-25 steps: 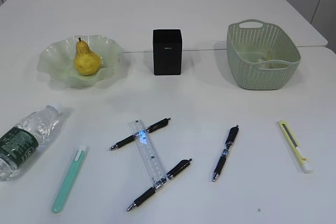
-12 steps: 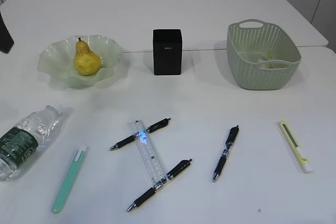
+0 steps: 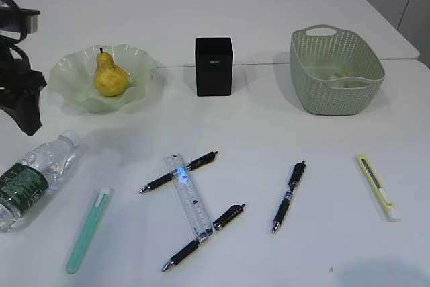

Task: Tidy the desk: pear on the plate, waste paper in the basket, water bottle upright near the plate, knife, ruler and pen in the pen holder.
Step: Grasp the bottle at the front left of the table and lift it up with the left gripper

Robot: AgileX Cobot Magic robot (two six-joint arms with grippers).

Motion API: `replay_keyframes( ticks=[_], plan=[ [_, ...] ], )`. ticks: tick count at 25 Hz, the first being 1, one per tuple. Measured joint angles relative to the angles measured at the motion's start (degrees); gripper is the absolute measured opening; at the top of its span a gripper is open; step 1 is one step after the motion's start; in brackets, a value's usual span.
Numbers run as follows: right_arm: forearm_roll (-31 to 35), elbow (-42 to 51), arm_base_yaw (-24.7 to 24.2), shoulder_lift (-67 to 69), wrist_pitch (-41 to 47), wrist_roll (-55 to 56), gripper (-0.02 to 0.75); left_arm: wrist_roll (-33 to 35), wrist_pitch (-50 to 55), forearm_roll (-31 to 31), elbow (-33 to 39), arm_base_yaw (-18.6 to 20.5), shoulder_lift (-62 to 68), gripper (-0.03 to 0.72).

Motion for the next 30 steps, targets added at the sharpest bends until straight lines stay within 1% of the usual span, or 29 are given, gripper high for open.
replay_keyframes(
  ticks=[4,15,25,30],
  plan=[
    [0.85,0.00,0.00,3.39,-2.45,0.00,0.478,0.00,-0.14,1.97,0.00,0.00,2.53,0.549],
    [1.47,0.00,0.00,8.94,-7.05,0.00,0.478,0.12,-5.11,2.44,0.00,0.00,9.25,0.559],
    [1.59,0.00,0.00,15.39,-15.23,0.00,0.478,0.12,-6.58,2.45,-5.49,0.00,14.93,0.560],
    [1.59,0.00,0.00,18.60,-17.28,0.00,0.478,0.12,-5.47,2.55,-6.22,0.00,17.02,0.560]
  ],
)
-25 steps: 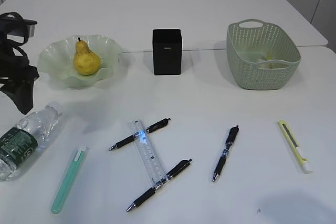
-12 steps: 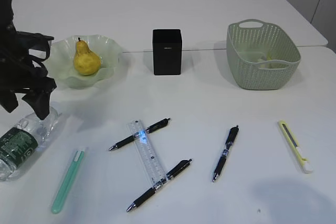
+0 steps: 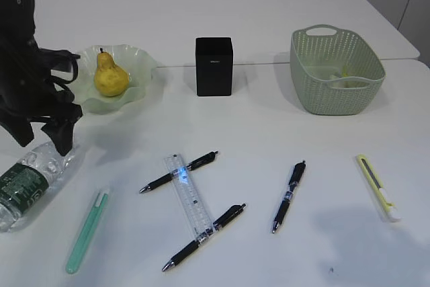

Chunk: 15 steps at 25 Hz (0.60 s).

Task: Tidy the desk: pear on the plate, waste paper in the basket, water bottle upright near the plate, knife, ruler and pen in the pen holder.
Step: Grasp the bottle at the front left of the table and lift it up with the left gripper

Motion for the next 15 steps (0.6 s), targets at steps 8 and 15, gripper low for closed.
replay_keyframes(
  ticks=[8,15],
  plan=[
    [0.00,0.00,0.00,1.04,-1.23,0.00,0.478,0.00,0.48,1.14,0.00,0.00,3.20,0.560],
    [0.00,0.00,0.00,1.04,-1.33,0.00,0.478,0.00,-0.12,1.73,-0.13,0.00,4.95,0.561]
  ],
)
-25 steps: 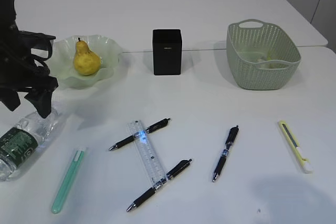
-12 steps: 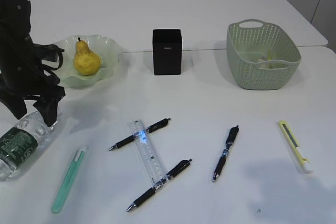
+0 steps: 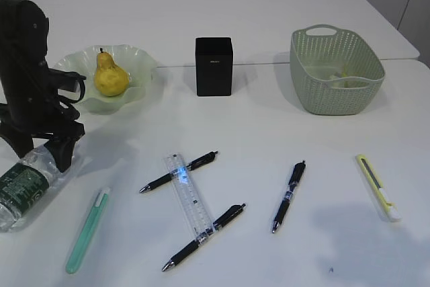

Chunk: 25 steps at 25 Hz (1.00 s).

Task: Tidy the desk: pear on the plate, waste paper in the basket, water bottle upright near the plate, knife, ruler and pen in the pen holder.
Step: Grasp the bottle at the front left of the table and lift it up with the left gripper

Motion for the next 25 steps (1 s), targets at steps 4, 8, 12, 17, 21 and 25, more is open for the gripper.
replay_keyframes(
  ticks=[4,8,12,17,21,25],
  plan=[
    [0.00,0.00,0.00,0.00,0.00,0.00,0.478,0.00,0.00,0.09,-0.08,0.00,1.35,0.561],
    [0.00,0.00,0.00,0.00,-0.11,0.00,0.478,0.00,0.00,0.09,-0.08,0.00,1.71,0.557],
    [0.00,0.00,0.00,0.00,-0.11,0.00,0.478,0.01,-0.03,0.09,-0.12,0.00,1.71,0.460],
    [0.00,0.00,0.00,0.00,-0.60,0.00,0.478,0.01,-0.03,0.09,-0.22,0.00,1.71,0.343],
    [0.00,0.00,0.00,0.00,-1.08,0.00,0.478,0.01,-0.03,0.09,-0.22,0.00,1.71,0.340],
    [0.00,0.00,0.00,0.00,-1.20,0.00,0.478,0.01,0.08,0.09,-0.22,0.00,1.71,0.340]
  ],
)
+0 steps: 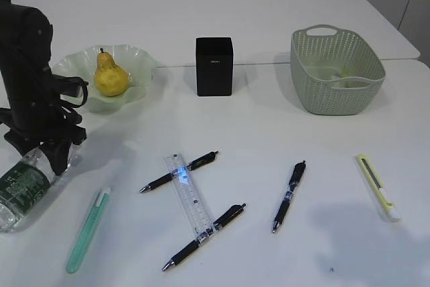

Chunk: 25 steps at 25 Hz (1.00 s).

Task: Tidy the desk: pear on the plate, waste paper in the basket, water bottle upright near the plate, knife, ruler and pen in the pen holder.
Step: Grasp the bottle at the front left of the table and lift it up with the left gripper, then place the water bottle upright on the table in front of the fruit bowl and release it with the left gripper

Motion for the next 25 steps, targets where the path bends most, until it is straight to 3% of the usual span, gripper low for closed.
replay_keyframes(
  ticks=[18,22,25],
  plan=[
    [0.00,0.00,0.00,0.08,-3.37,-0.93,0.478,-3.00,-18.16,-0.80,1.46,0.00,-23.83,0.337],
    [0.00,0.00,0.00,0.08,-3.37,-1.16,0.478,-5.88,-27.45,-0.07,6.58,0.00,-28.77,0.337],
    [0.00,0.00,0.00,0.08,-3.37,-1.27,0.478,-8.26,-37.70,1.41,14.69,0.00,-33.08,0.337]
  ],
)
